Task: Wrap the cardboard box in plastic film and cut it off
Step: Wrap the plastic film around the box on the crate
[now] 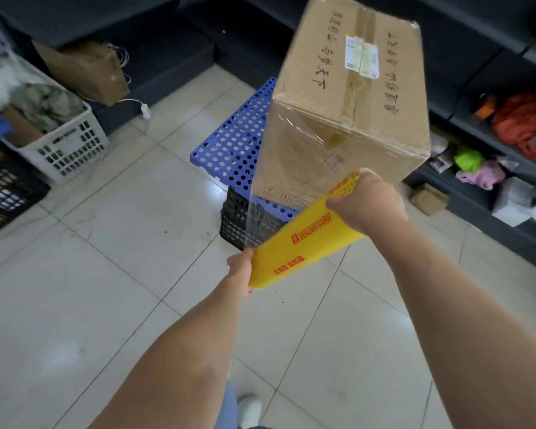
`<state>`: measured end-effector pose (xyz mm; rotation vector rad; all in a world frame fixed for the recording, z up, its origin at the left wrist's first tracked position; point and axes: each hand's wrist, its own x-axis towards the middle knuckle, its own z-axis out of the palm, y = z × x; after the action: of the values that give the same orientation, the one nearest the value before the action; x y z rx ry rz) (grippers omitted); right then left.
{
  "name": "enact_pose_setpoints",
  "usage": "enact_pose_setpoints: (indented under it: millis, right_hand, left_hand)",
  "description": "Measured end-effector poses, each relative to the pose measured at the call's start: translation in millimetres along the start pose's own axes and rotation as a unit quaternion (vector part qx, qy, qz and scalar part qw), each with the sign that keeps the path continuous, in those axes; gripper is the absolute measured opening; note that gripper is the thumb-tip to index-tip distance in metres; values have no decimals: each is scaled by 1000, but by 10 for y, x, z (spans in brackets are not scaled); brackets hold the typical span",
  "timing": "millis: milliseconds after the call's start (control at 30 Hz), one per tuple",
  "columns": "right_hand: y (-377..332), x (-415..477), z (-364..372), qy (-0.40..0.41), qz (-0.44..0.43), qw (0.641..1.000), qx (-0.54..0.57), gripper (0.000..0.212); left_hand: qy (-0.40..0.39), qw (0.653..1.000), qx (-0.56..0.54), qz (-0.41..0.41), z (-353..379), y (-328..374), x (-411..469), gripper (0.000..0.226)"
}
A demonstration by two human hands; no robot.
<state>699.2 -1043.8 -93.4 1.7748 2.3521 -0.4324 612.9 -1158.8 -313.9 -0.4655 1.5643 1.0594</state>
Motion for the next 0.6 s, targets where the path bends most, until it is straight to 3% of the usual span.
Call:
enact_pose_setpoints:
  millis: [67,200,300,500,600]
  right_hand:
    - [62,1,-59,-5,4,1000,-4,32]
    - [146,2,-120,-16,5,999,-29,55]
    - [274,17,-84,-13,-9,1000,-20,51]
    - [595,60,-149,-42,-77,996,-16,36]
    - [741,54,-237,-20,-119,992,-30,24]
  left_hand:
    - [22,1000,10,5,38,-19,-9,61]
    - [33,998,53,16,153,-80,-37,69]
    - [42,997,67,21,233,-194,-71,70]
    - [32,998,1,50,413,-432,-221,40]
    - [53,995,-62,56,559,-589,-326,54]
